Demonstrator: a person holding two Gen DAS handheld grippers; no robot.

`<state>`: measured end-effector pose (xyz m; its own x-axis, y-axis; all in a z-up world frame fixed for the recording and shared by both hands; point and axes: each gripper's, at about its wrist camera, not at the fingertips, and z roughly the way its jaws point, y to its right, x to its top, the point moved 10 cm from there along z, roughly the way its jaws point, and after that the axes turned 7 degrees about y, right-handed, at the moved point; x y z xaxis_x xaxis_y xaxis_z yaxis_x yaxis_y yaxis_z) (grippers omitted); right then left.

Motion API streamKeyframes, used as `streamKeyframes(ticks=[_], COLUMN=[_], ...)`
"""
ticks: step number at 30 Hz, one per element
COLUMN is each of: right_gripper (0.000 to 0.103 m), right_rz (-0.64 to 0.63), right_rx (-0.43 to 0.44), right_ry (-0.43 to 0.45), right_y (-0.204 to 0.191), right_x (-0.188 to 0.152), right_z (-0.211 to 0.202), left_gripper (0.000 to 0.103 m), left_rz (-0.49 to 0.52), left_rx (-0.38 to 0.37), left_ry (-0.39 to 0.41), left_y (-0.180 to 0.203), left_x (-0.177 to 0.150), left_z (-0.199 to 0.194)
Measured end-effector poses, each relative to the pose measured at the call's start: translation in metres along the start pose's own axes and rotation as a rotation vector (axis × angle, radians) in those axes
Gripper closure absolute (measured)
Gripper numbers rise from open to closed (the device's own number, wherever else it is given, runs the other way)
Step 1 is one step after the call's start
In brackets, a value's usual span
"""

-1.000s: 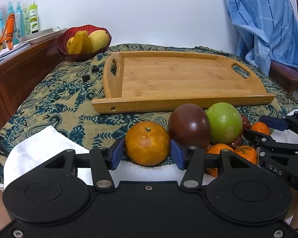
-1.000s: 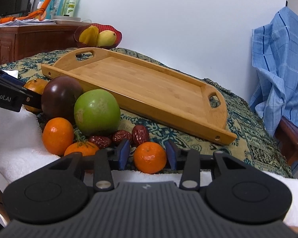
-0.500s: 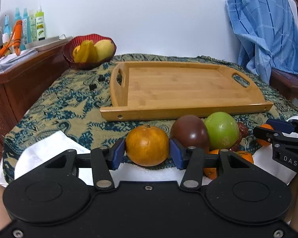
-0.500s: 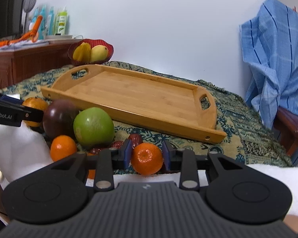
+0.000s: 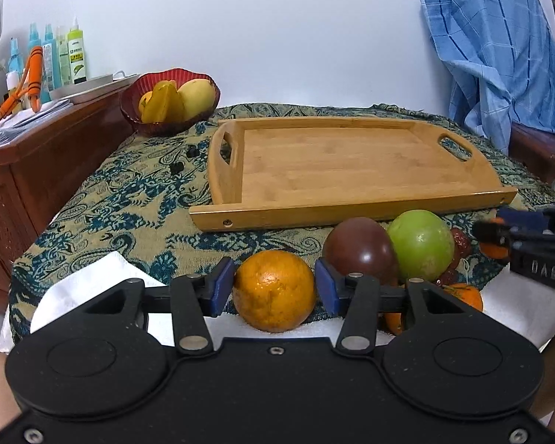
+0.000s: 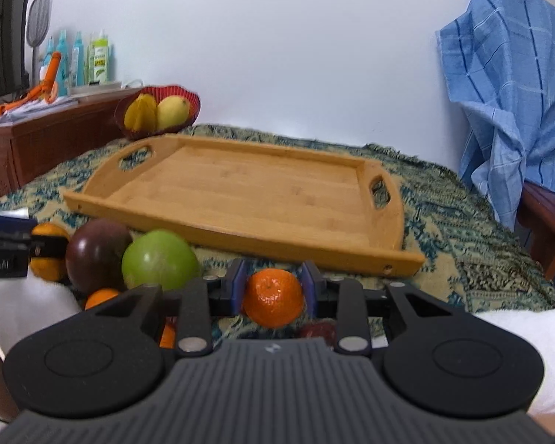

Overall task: Organize fruits
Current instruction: 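Grasp the large orange with the left tool while the right tool grasps a mandarin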

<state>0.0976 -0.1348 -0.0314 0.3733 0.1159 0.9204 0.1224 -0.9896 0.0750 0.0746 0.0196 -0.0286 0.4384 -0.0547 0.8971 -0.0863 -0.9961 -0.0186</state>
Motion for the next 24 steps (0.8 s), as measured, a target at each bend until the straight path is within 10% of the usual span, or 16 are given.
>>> streamKeyframes(ticks=[17,24], right_gripper=[0.045,0.044], right_rz=[-0.037,-0.003], right_rx=[0.049,0.041], right_ry=[-0.039,-0.092], right_y=[-0.015,-0.01], right_x=[-0.016,-0.029], right_z=[-0.016,-0.011], left_gripper=[0.04,0.052], left_rz=[-0.04,-0.041], left_rx=[-0.011,-0.037], left_ry=[-0.013,-0.069], left_y=[-0.006,-0.001], left_x=[-0.01,-0.023], left_z=[0.017,0.028])
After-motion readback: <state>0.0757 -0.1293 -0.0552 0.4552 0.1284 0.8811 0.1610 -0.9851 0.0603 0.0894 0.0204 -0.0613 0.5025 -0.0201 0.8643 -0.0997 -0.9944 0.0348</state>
